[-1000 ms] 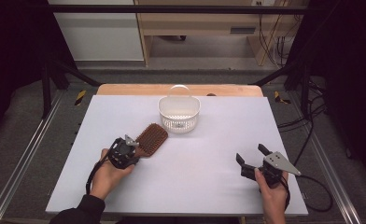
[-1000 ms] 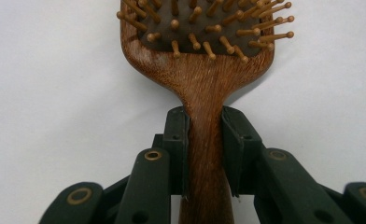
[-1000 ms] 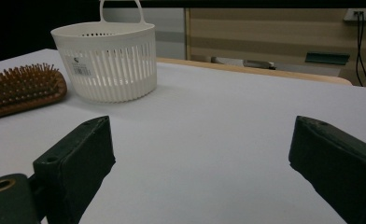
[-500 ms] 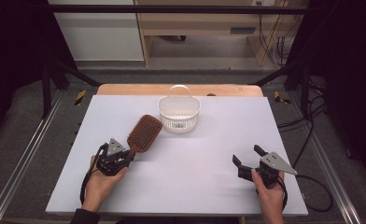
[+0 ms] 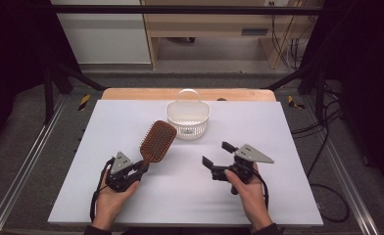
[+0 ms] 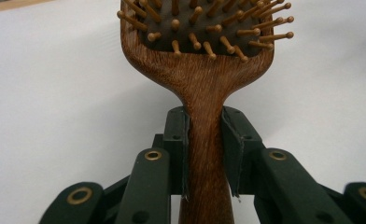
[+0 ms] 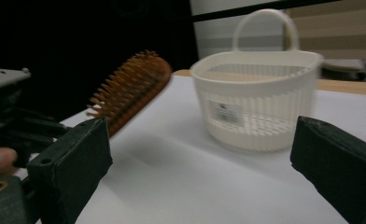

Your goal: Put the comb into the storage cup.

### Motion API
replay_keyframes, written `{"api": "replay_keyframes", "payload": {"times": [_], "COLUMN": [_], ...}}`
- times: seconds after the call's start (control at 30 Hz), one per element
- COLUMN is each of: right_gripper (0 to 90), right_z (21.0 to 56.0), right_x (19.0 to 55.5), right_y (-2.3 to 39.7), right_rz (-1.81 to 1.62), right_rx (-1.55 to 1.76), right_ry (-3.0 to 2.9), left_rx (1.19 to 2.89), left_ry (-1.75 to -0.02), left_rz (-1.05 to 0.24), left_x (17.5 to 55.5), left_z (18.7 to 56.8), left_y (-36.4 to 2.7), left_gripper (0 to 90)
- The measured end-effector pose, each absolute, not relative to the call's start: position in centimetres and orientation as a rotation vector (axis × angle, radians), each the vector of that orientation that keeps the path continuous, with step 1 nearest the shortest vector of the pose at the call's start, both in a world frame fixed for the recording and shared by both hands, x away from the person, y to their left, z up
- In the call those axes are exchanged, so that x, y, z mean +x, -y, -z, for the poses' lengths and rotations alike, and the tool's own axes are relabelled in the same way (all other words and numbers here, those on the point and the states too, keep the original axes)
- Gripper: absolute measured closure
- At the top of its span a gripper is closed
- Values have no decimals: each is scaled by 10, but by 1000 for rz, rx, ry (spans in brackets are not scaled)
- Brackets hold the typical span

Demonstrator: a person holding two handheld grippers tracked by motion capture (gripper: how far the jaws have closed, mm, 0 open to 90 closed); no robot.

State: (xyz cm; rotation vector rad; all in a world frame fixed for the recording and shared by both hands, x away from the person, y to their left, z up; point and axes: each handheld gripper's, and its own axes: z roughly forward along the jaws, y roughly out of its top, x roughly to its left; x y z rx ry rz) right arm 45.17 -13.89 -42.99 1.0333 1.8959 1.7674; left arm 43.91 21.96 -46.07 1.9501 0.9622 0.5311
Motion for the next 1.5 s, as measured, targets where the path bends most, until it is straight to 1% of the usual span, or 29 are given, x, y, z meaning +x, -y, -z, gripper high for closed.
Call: {"api": "replay_keyframes", "payload": {"times": [0.13, 0.2, 0.47, 0.6, 0.97, 1.1, 1.17, 1.2, 1.27, 1.37, 1.5], "right_gripper": [72, 97, 104, 124, 235, 278, 286, 299, 354, 380, 444], "right_z": [423, 424, 421, 418, 414, 414, 413, 412, 411, 410, 407], "right_x": [470, 477, 493, 498, 508, 508, 507, 507, 507, 507, 506], "right_y": [108, 96, 61, 51, 51, 49, 49, 50, 51, 51, 46], "right_rz": [-1873, -1898, -1981, -2023, -2086, -2090, -2093, -2089, -2082, -2091, -2099], "right_rx": [1063, 1076, 1099, 1122, 1204, 1213, 1216, 1218, 1204, 1186, 1172], "right_ry": [-1965, -2004, -2090, -2095, -2069, -2081, -2078, -2083, -2074, -2080, -2091], "left_rx": [1941, 1923, 1879, 1876, 1879, 1880, 1875, 1873, 1869, 1870, 1871], "left_ry": [-916, -904, -846, -826, -777, -768, -765, -763, -756, -760, -783], "left_rz": [-565, -560, -563, -571, -594, -587, -579, -579, -586, -590, -584], "left_x": [433, 430, 423, 422, 420, 419, 418, 419, 419, 420, 423], "left_z": [459, 458, 454, 455, 455, 455, 456, 456, 456, 458, 461], "left_y": [-213, -212, -208, -207, -203, -202, -201, -201, -202, -203, -206], "left_gripper": [724, 724, 724, 724, 724, 723, 724, 723, 724, 723, 724]}}
